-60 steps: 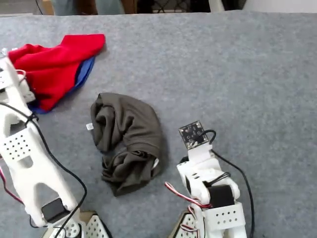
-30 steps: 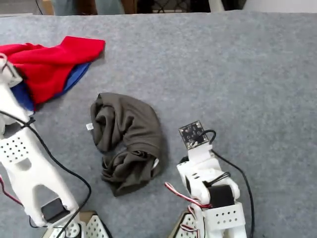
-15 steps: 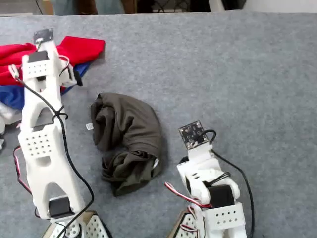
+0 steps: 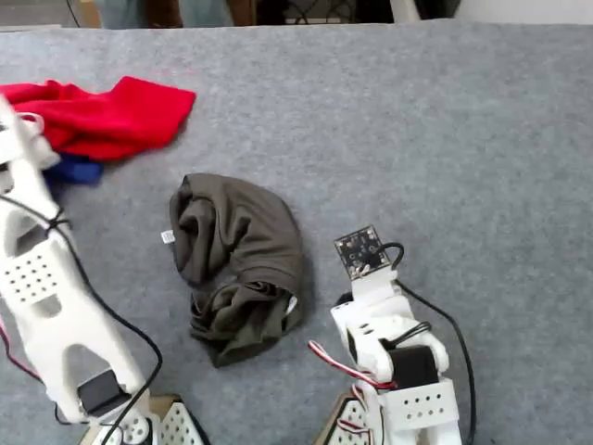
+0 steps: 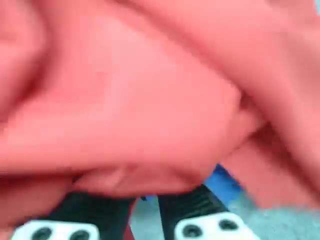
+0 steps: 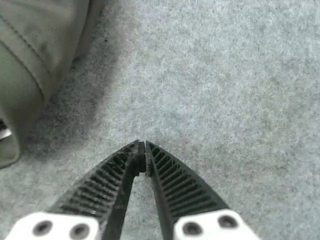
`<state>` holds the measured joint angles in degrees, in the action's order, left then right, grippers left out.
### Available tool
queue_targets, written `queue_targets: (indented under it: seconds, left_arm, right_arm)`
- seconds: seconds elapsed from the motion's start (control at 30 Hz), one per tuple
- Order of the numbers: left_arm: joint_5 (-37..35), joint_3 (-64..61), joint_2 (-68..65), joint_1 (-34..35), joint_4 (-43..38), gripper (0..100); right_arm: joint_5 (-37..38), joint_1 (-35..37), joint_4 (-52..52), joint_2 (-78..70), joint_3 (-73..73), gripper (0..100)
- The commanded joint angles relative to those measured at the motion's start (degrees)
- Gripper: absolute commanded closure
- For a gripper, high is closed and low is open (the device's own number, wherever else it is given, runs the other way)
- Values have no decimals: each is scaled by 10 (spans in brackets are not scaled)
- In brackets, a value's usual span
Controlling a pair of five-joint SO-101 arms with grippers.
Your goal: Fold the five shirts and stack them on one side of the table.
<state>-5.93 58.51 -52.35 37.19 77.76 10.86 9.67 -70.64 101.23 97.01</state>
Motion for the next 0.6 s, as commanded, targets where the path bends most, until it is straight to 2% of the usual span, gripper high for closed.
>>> queue_targets:
  seconds: [0.0, 0.23, 0.4, 0.57]
  left_arm:
    - [-1, 153, 7, 38, 69, 970]
    - [-2, 316, 11, 19, 229, 939]
    - [-55, 316, 23, 5, 233, 784]
    - [-71, 254, 55, -13, 233, 777]
  right_arm:
    - [-2, -4, -1, 3, -1, 984]
    - [-2, -4, -1, 3, -1, 984]
    - [-2, -4, -1, 3, -1, 984]
    - [-2, -4, -1, 3, -1, 984]
